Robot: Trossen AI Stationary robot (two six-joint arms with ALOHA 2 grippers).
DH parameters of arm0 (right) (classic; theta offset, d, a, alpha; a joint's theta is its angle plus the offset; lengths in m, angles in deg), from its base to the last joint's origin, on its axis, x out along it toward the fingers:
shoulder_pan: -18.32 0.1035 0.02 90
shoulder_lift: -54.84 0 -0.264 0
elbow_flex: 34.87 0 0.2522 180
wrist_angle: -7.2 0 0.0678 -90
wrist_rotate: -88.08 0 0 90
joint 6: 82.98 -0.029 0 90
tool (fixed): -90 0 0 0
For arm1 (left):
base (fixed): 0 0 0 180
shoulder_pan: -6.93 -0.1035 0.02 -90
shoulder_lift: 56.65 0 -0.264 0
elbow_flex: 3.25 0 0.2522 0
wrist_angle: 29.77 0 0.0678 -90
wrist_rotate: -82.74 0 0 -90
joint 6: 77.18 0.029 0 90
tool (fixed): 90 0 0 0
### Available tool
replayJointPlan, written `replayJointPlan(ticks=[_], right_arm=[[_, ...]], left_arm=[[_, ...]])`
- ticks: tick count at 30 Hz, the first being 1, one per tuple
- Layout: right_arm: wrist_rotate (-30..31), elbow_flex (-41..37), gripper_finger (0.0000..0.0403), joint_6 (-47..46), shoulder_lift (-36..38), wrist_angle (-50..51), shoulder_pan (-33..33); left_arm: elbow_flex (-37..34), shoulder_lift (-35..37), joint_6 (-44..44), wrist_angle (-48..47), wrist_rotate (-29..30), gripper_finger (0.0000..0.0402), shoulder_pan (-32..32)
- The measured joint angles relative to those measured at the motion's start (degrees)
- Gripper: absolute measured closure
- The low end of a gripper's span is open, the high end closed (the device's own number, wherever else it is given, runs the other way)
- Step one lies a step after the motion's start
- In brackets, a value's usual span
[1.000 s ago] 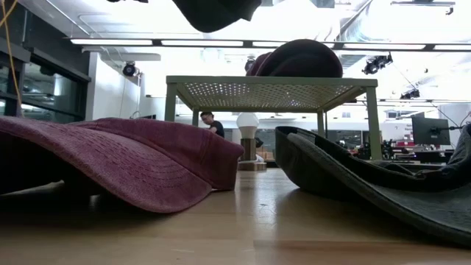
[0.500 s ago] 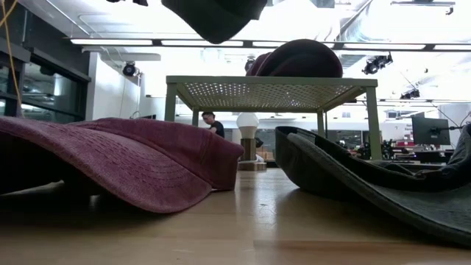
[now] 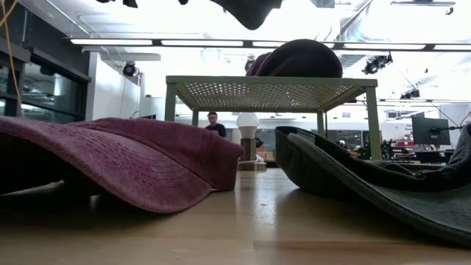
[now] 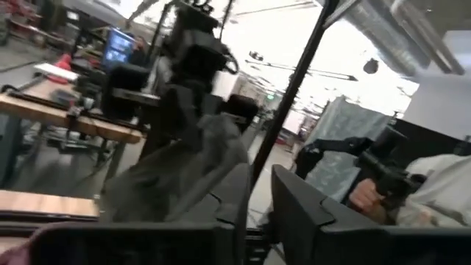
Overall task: Pick & Place hat
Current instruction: Adjust the black cap on the shelf
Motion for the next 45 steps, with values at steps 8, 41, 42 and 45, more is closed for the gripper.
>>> replayJointPlan(ticks=[8, 41, 42, 45], right_arm=[[-1.0, 3.9, 0.0402, 0.0, 0.1, 4.0, 0.0], [-0.6, 7.6, 0.0403, 0.9, -0.1, 9.4, 0.0], [-0.6, 7.6, 0.0403, 0.8, -0.1, 9.5, 0.0], [-0.8, 7.5, 0.0403, 0.8, -0.4, 9.7, 0.0]], left_arm=[[0.0, 0.0, 14.7, -20.7, -2.7, 0.0231, 3.4], [-0.1, 0.8, 24.9, -43.3, 11.7, 0.0361, 12.6], [-0.1, 0.8, 24.9, -43.2, 11.4, 0.038, 12.6], [0.0, 0.8, 24.8, -43.1, 9.8, 0.0385, 12.6]])
